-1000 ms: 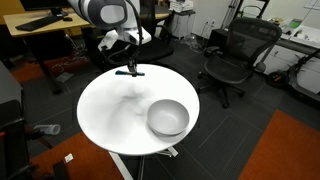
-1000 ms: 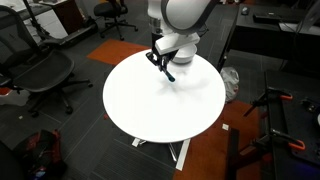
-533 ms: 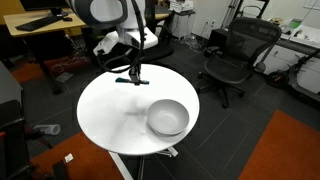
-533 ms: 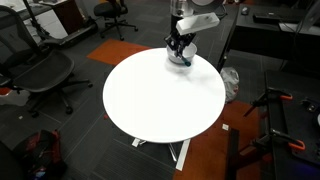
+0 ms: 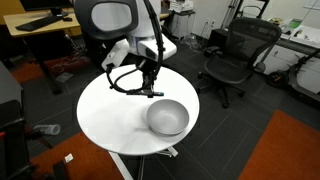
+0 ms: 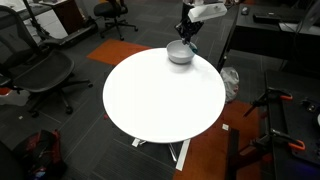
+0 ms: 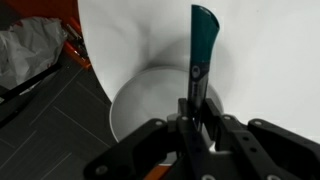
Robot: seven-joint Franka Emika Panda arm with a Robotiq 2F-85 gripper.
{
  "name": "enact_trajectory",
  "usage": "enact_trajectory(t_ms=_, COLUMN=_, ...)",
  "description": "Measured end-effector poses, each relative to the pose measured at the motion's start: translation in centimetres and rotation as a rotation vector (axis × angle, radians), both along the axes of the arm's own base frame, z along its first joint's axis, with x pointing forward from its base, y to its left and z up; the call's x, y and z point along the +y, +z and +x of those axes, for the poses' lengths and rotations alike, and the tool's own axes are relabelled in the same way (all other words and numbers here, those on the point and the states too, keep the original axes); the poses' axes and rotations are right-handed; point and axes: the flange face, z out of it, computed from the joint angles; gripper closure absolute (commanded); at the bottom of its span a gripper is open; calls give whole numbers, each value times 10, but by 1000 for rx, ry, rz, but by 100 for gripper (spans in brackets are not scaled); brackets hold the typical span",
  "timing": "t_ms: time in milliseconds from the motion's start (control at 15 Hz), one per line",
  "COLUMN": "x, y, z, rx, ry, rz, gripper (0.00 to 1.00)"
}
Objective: Put the marker in the grey bowl
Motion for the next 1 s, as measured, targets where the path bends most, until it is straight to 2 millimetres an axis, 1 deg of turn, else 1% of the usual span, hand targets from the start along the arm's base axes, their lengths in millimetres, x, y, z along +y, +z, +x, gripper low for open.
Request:
enact_trajectory(t_ms=200, x=-26, y=0, z=-4, rx=-3, ry=-8, rz=-4, gripper=95)
enact_trajectory(t_ms=333, x=-39, y=-4, z=-4, rx=-11, ry=-17, rz=3, gripper=95)
enact_trajectory(t_ms=533, x=-52, y=-19, z=3, rx=-35, ry=-43, rz=9, gripper=95)
enact_trajectory(t_ms=800, x=-62, y=-45, z=17, rx=-60, ry=-70, rz=3, gripper=95)
enact_trajectory(t_ms=867, x=-65, y=-50, z=20, rx=-63, ry=-77, rz=4, gripper=56)
enact_trajectory(t_ms=933, x=-69, y=-55, z=24, rx=-64, ry=-84, rz=5, gripper=55)
enact_trajectory(t_ms=1000, x=-72, y=-58, z=27, rx=-67, ry=-92, rz=5, gripper=49)
